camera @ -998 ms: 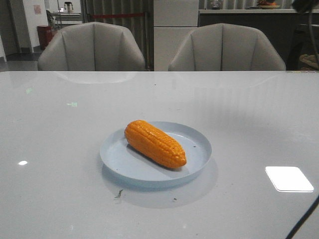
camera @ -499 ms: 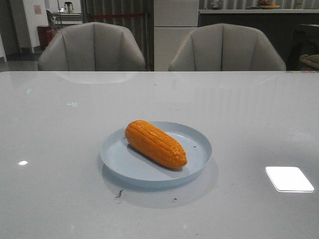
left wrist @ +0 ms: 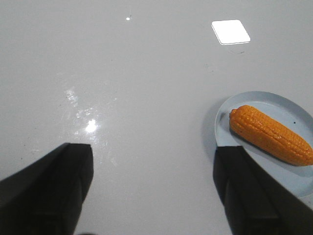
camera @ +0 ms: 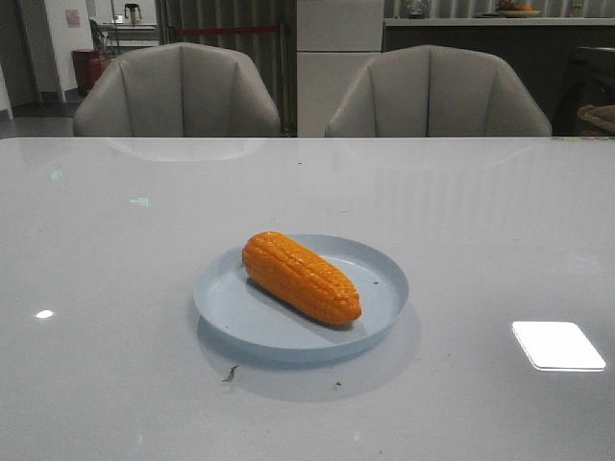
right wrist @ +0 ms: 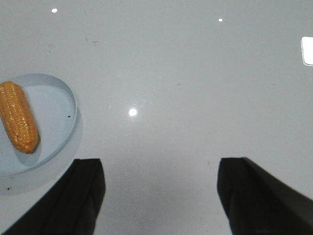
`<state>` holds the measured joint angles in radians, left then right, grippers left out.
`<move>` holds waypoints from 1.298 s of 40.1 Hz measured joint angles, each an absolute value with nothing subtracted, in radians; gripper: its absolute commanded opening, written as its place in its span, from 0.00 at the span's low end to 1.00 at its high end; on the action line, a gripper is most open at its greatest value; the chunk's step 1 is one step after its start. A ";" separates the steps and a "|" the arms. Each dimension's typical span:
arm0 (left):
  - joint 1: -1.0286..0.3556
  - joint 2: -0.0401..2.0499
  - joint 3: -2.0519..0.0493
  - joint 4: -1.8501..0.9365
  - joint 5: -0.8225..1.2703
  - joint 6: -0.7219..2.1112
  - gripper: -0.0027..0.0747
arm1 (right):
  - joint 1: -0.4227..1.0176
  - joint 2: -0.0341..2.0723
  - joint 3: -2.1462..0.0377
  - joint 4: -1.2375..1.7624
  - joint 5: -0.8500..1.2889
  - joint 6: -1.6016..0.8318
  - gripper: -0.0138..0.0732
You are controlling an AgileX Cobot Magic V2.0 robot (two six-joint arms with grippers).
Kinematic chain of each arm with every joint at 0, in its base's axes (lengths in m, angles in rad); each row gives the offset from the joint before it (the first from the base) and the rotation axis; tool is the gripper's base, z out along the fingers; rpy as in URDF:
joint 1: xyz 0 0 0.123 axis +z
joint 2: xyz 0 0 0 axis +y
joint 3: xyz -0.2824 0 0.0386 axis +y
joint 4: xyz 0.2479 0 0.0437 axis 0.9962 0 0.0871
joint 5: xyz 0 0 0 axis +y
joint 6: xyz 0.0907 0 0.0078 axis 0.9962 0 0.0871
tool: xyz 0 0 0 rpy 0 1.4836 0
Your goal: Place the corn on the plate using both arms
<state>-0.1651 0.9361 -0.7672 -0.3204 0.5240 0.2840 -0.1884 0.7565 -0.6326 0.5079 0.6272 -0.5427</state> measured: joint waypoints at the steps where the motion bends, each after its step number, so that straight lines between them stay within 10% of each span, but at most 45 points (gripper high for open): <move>1: -0.165 0.936 -0.767 -0.320 0.524 0.284 0.76 | -0.188 0.757 -0.633 0.508 0.627 -0.543 0.84; 22: -0.165 0.936 -0.767 -0.320 0.520 0.284 0.15 | -0.188 0.757 -0.633 0.508 0.627 -0.543 0.84; 52: -0.163 0.865 -0.732 -0.270 0.501 0.272 0.16 | -0.188 0.757 -0.633 0.508 0.627 -0.543 0.84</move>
<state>-0.1632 0.8646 -0.7322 -0.2700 0.5015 0.2725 -0.1884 0.7565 -0.6326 0.5079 0.6272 -0.5427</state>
